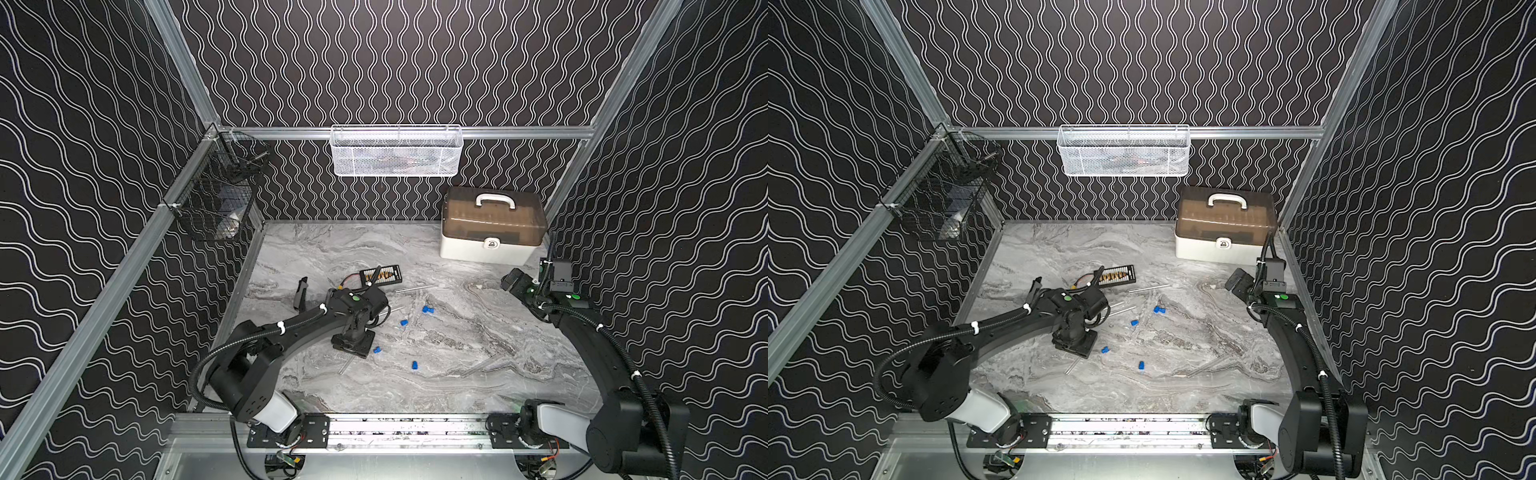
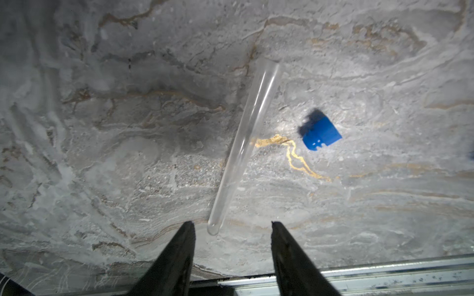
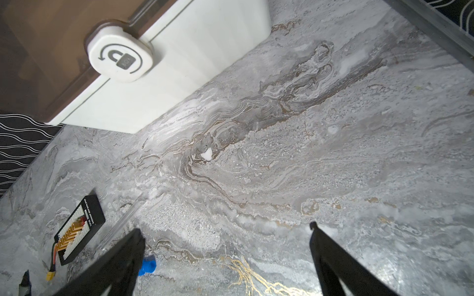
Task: Insert stoppers into test tubes
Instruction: Pick up the test tube at the center of the board.
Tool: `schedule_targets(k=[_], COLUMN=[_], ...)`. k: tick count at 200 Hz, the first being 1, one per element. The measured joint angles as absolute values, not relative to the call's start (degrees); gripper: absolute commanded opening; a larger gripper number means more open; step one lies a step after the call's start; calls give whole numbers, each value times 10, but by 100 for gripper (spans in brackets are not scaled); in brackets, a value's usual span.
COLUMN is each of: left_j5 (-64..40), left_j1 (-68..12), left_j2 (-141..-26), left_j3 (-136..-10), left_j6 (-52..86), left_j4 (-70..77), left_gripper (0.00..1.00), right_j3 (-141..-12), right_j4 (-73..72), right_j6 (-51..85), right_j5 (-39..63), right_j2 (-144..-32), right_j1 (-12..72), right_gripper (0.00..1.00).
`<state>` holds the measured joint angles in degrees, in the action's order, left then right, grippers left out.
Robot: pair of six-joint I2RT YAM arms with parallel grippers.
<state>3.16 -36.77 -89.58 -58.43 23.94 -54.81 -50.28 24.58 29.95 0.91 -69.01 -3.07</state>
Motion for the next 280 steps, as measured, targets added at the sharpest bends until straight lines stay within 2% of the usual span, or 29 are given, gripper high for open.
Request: schedule_targets(k=[105, 183, 280], left_j5=[30, 16, 15], left_j1=[-368, -368, -368], left_j2=[-947, -946, -931], left_j3=[-538, -521, -516], left_j6=[223, 223, 223], left_j4=[-472, -454, -443], left_gripper=[38, 27, 15], right_j3=[-495, -489, -489], right_j4=[253, 256, 266], right_j6=[300, 320, 321], right_j5=[6, 2, -1], right_j2=[-684, -685, -671], right_j1=[-31, -31, -31], right_gripper=[100, 94, 95])
